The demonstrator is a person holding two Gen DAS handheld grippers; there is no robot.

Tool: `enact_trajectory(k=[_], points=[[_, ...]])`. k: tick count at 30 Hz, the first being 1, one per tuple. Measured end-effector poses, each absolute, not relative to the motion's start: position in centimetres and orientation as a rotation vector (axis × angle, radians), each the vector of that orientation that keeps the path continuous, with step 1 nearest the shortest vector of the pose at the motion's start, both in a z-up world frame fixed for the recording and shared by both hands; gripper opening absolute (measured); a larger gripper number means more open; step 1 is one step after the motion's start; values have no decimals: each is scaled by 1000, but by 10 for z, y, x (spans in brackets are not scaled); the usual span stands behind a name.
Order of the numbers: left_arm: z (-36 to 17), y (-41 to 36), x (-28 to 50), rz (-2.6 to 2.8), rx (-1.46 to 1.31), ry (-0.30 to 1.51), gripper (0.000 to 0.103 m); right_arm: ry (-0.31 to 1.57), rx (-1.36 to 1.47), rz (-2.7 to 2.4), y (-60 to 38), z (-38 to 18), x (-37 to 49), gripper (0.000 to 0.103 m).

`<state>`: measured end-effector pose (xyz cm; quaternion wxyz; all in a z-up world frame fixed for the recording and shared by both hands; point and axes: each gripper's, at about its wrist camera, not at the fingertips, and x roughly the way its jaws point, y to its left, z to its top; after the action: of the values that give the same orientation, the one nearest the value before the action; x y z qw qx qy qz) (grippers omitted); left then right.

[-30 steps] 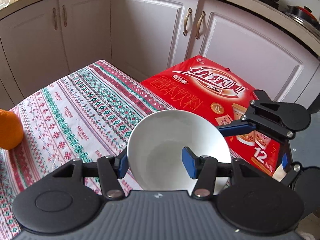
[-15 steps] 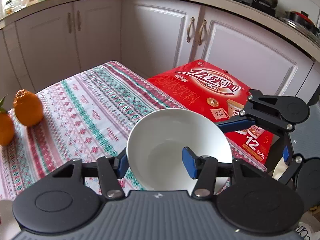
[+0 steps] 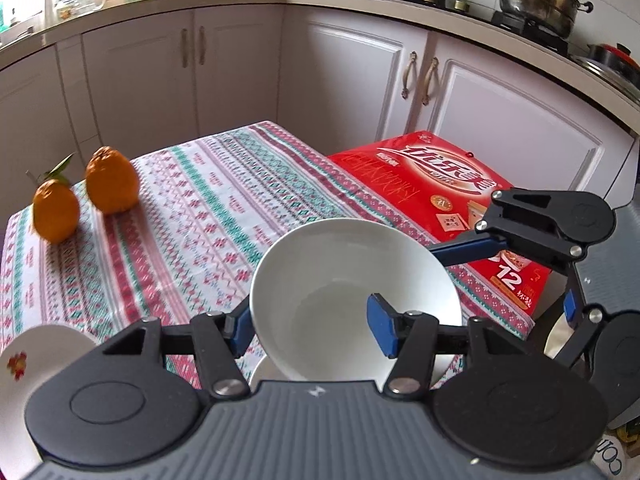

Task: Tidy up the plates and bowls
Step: 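Carry the bowl with the left tool over the nested white bowls, then lower the bowl into the nested bowls and open the left tool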

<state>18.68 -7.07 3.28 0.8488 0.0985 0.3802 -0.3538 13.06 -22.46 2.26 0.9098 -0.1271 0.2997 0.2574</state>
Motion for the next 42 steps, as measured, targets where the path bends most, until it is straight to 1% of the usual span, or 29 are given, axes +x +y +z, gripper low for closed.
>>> enact_trajectory(k=[9, 24, 35, 39, 42], points=[[20, -52, 175, -717, 167, 828, 57, 644, -272, 574, -210, 11, 126, 88], [3, -50, 172, -713, 161, 864, 58, 694, -248, 591, -209, -4, 127, 88], [1, -50, 172, -729, 152, 862, 63, 707, -235, 604, -211, -5, 132, 88], [0, -51, 172, -739, 144, 863, 69, 716, -224, 608, -212, -7, 133, 88], [0, -51, 172, -743, 144, 861, 69, 721, -217, 609, -212, -8, 134, 89]])
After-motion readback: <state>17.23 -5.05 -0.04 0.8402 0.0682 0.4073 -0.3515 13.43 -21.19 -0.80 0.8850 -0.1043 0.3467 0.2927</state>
